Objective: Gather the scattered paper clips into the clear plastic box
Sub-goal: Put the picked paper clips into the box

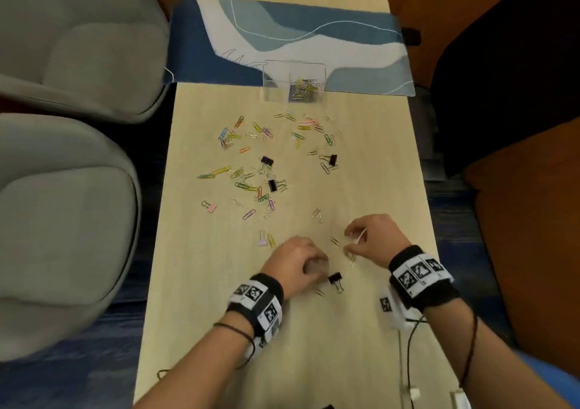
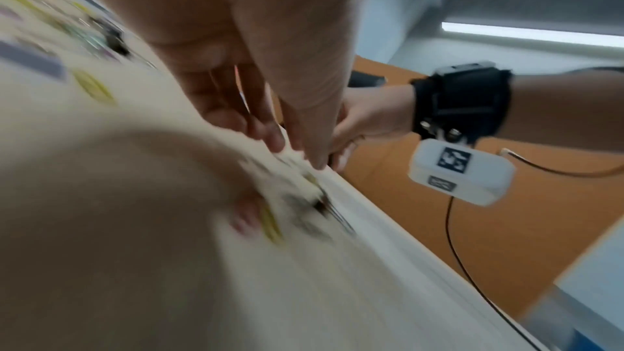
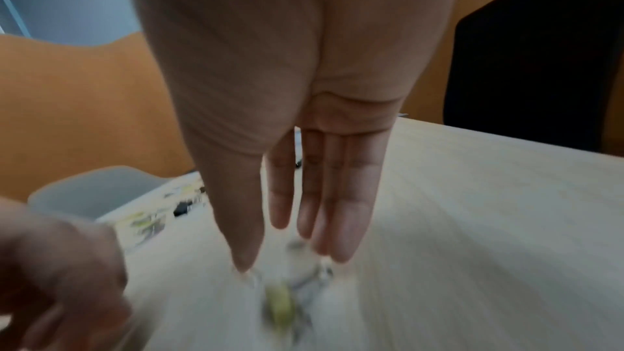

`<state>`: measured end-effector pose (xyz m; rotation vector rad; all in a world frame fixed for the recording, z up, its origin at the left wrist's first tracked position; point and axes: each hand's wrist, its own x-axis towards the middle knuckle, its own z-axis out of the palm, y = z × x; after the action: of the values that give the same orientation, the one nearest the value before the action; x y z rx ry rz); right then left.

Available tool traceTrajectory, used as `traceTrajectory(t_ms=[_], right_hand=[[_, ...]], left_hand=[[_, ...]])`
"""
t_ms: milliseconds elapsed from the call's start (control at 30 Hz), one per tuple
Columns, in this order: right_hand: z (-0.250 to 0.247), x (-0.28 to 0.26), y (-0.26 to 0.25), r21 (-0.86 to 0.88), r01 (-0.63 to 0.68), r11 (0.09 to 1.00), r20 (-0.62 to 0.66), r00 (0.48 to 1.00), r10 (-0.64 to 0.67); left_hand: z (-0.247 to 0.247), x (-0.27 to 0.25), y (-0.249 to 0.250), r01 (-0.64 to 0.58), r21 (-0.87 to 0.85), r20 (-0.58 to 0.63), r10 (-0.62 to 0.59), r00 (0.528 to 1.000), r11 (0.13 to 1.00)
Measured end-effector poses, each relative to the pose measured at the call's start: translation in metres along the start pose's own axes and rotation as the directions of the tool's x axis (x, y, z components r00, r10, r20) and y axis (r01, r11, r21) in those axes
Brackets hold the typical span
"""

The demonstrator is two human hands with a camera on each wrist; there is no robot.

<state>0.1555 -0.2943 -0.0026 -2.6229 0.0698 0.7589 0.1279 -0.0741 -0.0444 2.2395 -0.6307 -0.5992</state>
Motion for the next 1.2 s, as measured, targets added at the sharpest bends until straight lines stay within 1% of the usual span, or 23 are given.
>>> traceTrajectory(t_ms=[67,133,233,333,433,567,633,700,767,900,967,1067,1133,1200], right_hand=[[0.019,-0.009,0.008,0.010,0.004,1.000,-0.042,0.999,-0.004],[0.031,-0.012,0.012,0.018,0.020,1.000,-0.107,0.994,-0.018],[0.039,-0.013,0.012,0.006,0.049,0.999,-0.151,0.987,-0.047],[0.042,-0.011,0.010,0.006,0.048,0.999,-0.183,0.982,-0.046],[0.045,-0.008,0.008,-0.021,0.062,0.998,-0.218,0.974,-0.065],[0.039,-0.002,0.009,0.010,0.116,0.993,-0.235,0.966,-0.110],[0.031,0.001,0.013,0.051,0.111,0.993,-0.230,0.968,-0.097],[0.018,0.002,0.021,0.147,0.081,0.986,-0.273,0.961,-0.038],[0.005,0.002,0.032,0.214,0.044,0.976,-0.321,0.947,0.028],[0.000,-0.003,0.054,0.220,-0.012,0.975,-0.297,0.952,0.079],[0.006,-0.006,0.064,0.209,-0.004,0.978,-0.306,0.949,0.069],[0.017,-0.013,0.066,0.187,0.061,0.981,-0.374,0.927,0.014],[0.030,-0.022,0.060,0.189,0.098,0.977,-0.371,0.928,-0.022],[0.046,-0.030,0.050,0.184,0.092,0.979,-0.320,0.947,-0.028]], left_hand=[[0.019,-0.007,0.017,-0.028,0.047,0.018,0.027,0.999,0.998],[0.033,-0.006,0.028,-0.021,0.102,0.013,0.020,1.000,0.995],[0.043,-0.002,0.033,0.013,0.171,-0.003,-0.012,1.000,0.985],[0.046,0.000,0.032,0.063,0.178,-0.030,-0.058,0.998,0.982],[0.044,0.001,0.031,0.097,0.120,-0.068,-0.090,0.994,0.988],[0.033,0.006,0.030,0.145,-0.099,-0.118,-0.157,0.981,0.984],[0.026,0.016,0.029,0.149,-0.160,-0.160,-0.175,0.971,0.976],[0.016,0.031,0.028,0.140,-0.187,-0.209,-0.178,0.962,0.972],[0.005,0.052,0.030,0.130,-0.179,-0.228,-0.170,0.959,0.975],[-0.008,0.094,0.036,0.119,-0.127,-0.230,-0.146,0.962,0.985],[-0.007,0.109,0.037,0.114,-0.124,-0.203,-0.137,0.969,0.986],[-0.008,0.120,0.034,0.062,-0.078,-0.154,-0.073,0.985,0.995],[-0.013,0.116,0.026,0.042,-0.017,-0.187,-0.044,0.981,0.999],[-0.022,0.100,0.015,0.077,0.001,-0.256,-0.074,0.964,0.997]])
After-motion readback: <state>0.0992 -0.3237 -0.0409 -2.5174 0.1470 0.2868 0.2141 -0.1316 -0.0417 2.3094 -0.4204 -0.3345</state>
